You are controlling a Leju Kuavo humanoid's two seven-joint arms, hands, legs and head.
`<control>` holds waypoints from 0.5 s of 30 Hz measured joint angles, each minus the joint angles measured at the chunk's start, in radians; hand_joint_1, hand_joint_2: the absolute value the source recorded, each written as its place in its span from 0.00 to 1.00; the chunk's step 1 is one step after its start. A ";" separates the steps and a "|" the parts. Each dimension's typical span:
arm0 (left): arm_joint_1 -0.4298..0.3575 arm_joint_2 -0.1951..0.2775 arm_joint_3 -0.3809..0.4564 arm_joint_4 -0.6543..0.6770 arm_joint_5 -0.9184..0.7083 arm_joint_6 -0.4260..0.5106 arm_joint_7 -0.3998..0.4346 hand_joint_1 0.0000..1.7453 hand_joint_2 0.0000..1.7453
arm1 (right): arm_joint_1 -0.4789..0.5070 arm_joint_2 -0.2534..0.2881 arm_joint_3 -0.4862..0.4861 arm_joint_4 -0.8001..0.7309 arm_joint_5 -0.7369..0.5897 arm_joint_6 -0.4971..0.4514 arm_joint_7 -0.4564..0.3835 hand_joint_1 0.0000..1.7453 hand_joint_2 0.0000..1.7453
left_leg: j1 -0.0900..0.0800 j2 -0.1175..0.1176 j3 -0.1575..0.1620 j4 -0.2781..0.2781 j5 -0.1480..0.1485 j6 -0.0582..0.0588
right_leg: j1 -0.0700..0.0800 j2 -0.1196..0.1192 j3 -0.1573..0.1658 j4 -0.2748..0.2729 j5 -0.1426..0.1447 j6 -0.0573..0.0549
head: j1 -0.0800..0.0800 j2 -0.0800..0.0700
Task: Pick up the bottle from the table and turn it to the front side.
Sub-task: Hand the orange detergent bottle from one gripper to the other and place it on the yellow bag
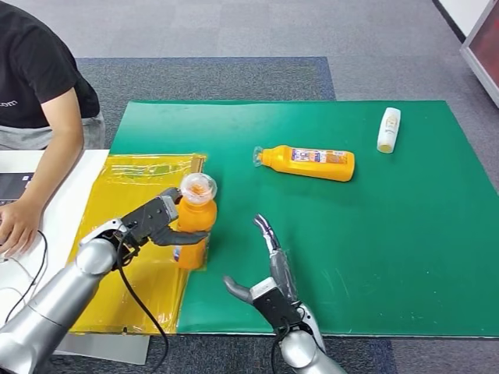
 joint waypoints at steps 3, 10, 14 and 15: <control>-0.065 0.062 -0.032 0.000 -0.026 -0.068 0.022 1.00 1.00 | 0.002 0.000 -0.008 0.000 0.000 0.009 -0.001 0.00 1.00 | 0.000 0.000 0.000 0.000 0.000 0.000 | 0.000 0.000 0.000 0.000 0.000 0.000 | 0.000 0.000; -0.156 0.173 -0.124 0.002 -0.068 -0.138 0.048 1.00 1.00 | 0.003 0.000 -0.017 0.000 0.006 0.030 -0.003 0.00 1.00 | 0.000 0.000 0.000 0.000 0.001 0.000 | 0.000 0.000 0.000 0.000 0.000 0.000 | 0.000 0.000; -0.170 0.206 -0.166 0.013 -0.101 -0.123 0.047 1.00 1.00 | 0.004 0.000 -0.019 0.000 0.012 0.036 -0.003 0.00 1.00 | 0.000 0.000 0.000 0.000 0.001 0.000 | 0.000 0.000 0.000 0.000 0.000 0.000 | 0.000 0.000; -0.171 0.209 -0.175 0.017 -0.109 -0.116 0.046 1.00 1.00 | 0.004 0.000 -0.020 0.000 0.013 0.038 -0.003 0.00 1.00 | 0.000 0.000 0.000 0.000 0.001 0.000 | 0.000 0.000 0.000 0.000 0.000 0.000 | 0.000 0.000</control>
